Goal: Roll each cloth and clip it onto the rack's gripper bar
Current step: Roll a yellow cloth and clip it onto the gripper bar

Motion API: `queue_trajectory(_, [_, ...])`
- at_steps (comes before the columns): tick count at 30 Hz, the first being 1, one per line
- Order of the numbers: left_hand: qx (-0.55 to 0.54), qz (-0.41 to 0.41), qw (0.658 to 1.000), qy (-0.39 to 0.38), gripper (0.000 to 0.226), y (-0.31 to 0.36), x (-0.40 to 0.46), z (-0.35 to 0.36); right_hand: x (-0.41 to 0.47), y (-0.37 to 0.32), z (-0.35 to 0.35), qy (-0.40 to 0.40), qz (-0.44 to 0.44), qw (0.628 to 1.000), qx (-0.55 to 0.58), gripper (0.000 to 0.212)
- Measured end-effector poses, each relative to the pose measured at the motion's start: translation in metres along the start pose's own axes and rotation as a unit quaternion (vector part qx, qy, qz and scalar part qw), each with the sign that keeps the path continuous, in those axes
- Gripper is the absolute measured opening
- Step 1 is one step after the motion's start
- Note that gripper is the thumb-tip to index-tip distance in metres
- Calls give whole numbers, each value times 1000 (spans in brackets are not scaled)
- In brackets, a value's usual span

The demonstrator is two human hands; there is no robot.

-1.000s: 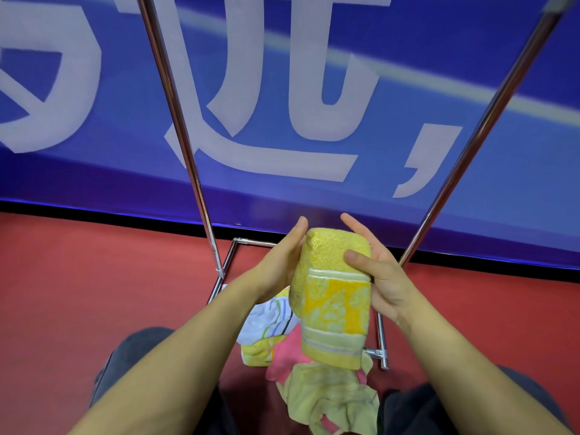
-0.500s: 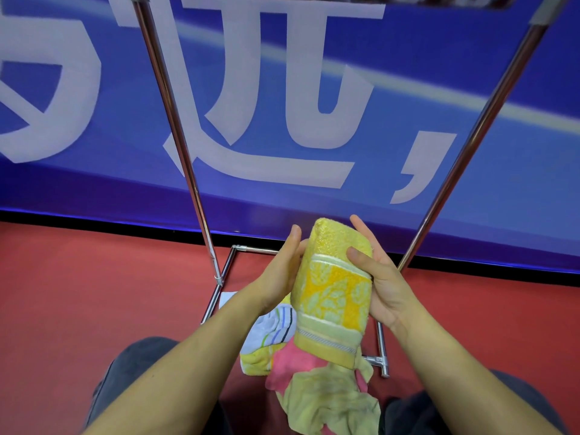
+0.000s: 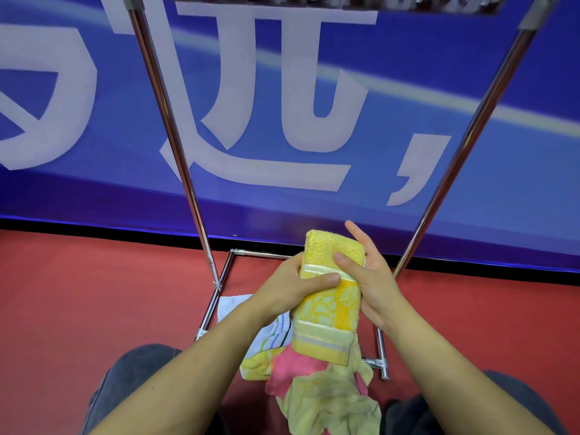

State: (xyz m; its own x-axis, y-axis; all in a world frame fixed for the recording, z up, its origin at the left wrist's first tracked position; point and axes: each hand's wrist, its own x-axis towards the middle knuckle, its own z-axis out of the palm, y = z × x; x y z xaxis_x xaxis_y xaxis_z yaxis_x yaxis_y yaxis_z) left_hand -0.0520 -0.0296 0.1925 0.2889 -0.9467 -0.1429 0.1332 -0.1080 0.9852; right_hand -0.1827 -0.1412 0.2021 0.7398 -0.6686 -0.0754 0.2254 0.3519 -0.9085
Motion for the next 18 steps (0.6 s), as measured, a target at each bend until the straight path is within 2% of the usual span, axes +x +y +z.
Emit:
queue_trajectory(3, [19, 0, 1000, 21, 38, -3, 2, -1, 3, 3, -3, 3, -2, 1000, -22, 69])
queue_trajectory(7, [22, -13, 999, 39, 31, -5, 3, -5, 9, 4, -9, 35, 20, 998, -56, 81])
queue_trajectory(10, [54, -30, 997, 40, 28, -8, 4, -6, 12, 8, -13, 111, 19, 976, -186, 76])
queue_trajectory(12, [72, -39, 996, 33, 28, -11, 3, -7, 13, 12, -16, 135, 22, 934, -331, 71])
queue_trajectory(14, [69, -46, 996, 26, 29, -12, 3, -9, 13, 11, -20, 118, 25, 894, -431, 60])
queue_trajectory(15, [60, -50, 997, 16, 30, -11, 2, -11, 14, 9, -21, 92, 25, 896, -435, 55])
queue_trajectory(18, [35, -59, 997, -20, 35, -9, 0, -14, 13, 2, -24, -3, 27, 939, -343, 35])
